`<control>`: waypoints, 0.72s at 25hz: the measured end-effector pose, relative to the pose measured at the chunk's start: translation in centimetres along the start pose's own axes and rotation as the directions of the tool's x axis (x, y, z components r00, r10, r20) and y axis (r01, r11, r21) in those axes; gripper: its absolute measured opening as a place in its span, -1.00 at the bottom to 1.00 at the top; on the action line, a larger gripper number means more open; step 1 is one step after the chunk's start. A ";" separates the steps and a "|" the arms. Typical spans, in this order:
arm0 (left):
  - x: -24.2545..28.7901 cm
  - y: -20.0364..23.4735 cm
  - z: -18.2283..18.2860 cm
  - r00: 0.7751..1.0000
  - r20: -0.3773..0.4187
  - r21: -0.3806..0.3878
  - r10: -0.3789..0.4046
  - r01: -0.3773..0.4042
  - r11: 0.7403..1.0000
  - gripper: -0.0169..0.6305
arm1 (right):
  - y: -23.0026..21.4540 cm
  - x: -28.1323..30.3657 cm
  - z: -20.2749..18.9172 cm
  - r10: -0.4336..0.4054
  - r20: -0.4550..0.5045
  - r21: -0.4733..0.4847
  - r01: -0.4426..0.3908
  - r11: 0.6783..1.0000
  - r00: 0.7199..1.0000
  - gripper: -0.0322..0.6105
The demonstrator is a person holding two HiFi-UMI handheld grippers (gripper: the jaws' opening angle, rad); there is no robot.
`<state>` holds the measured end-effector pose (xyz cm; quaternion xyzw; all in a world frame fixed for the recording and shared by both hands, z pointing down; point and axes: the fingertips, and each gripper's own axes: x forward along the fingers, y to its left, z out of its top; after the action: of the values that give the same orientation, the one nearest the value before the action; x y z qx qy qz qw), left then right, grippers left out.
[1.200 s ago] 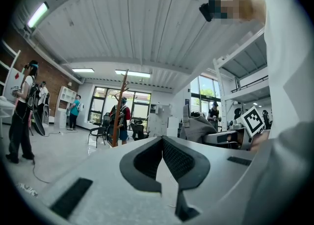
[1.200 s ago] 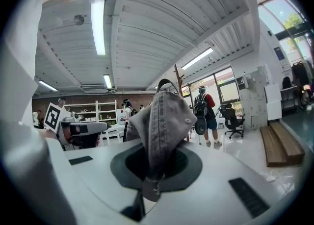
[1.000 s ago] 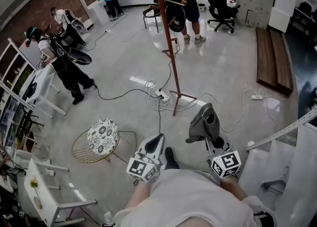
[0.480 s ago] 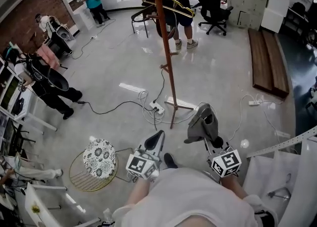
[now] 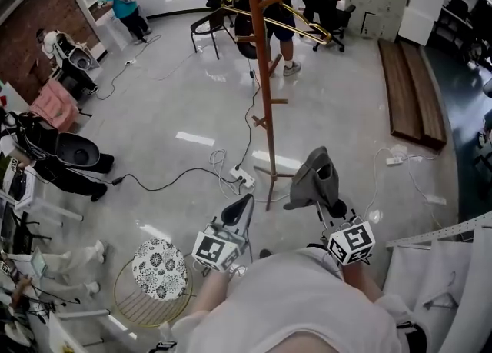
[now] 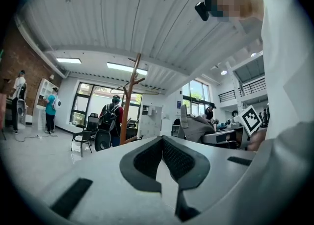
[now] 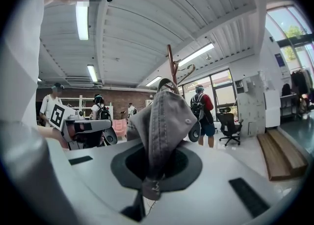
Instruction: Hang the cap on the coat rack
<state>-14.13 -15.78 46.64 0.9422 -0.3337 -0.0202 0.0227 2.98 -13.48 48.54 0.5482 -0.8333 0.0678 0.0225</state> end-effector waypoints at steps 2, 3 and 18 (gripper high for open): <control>0.7 0.9 0.0 1.000 -0.003 -0.024 0.019 -0.019 1.000 -0.92 | -0.7 1.3 0.4 0.006 -0.006 -0.002 -0.006 1.000 1.000 -0.84; 1.2 1.3 0.0 1.000 -0.008 -0.033 0.029 -0.029 0.999 -0.92 | -1.2 1.9 0.7 0.012 -0.008 -0.002 -0.012 1.000 1.000 -0.84; 6.3 3.2 -1.2 0.987 -0.024 -0.052 0.157 -0.158 0.986 -0.92 | -7.3 6.9 -0.2 0.110 -0.056 -0.007 -0.111 0.994 0.992 -0.84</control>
<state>-11.15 -22.17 47.87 0.9121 -0.4061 -0.0179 0.0527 6.90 -22.63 50.14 0.4989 -0.8618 0.0798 0.0446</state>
